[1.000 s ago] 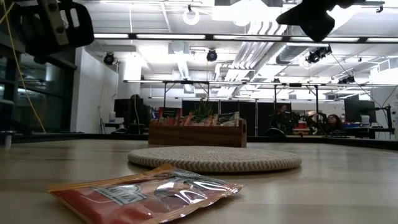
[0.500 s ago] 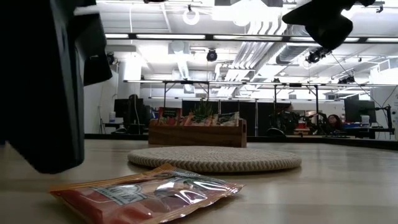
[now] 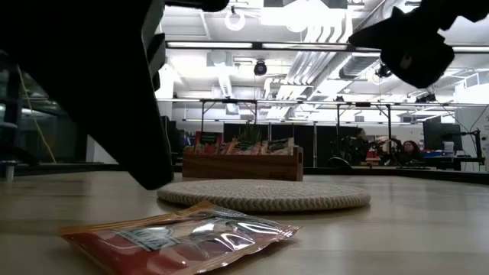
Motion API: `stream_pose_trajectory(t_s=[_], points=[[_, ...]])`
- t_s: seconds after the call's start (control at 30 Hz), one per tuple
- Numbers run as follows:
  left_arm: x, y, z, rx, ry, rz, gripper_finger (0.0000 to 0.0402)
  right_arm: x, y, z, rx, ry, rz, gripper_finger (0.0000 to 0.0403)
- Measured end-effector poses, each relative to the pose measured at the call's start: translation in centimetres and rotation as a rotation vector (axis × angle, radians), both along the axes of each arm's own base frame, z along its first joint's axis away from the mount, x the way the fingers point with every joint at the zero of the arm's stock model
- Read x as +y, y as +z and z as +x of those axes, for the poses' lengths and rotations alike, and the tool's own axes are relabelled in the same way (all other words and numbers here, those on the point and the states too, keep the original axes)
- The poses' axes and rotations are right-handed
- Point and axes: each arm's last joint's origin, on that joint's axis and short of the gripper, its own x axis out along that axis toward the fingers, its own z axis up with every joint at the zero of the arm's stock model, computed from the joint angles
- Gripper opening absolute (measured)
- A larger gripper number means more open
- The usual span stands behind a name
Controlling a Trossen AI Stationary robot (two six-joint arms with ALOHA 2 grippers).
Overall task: Pick & Place Tea
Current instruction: Put the orange tea bag into the middle section of the wooden organizer
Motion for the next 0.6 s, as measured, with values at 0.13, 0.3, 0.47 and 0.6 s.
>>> stream_pose_trajectory(t_s=[0.13, 0.3, 0.47, 0.6], points=[[-0.2, -1.1, 0.6, -0.015, 0.004, -0.009, 0.0, 0.4, -0.8, 0.5, 0.001, -0.001, 0.049, 0.0204], [-0.9, -2.4, 1.1, -0.015, -0.012, -0.069, 0.0, 1.1, -1.2, 1.4, 0.016, 0.003, 0.055, 0.0204], [-0.9, -3.7, 1.1, 0.025, 0.004, -0.06, 0.0, 2.4, -2.1, 3.0, 0.086, 0.053, 0.038, 0.0204], [-0.9, -4.8, 1.1, 0.055, 0.008, -0.038, 0.0, 3.4, -4.5, 4.2, 0.211, 0.065, 0.085, 0.0204]])
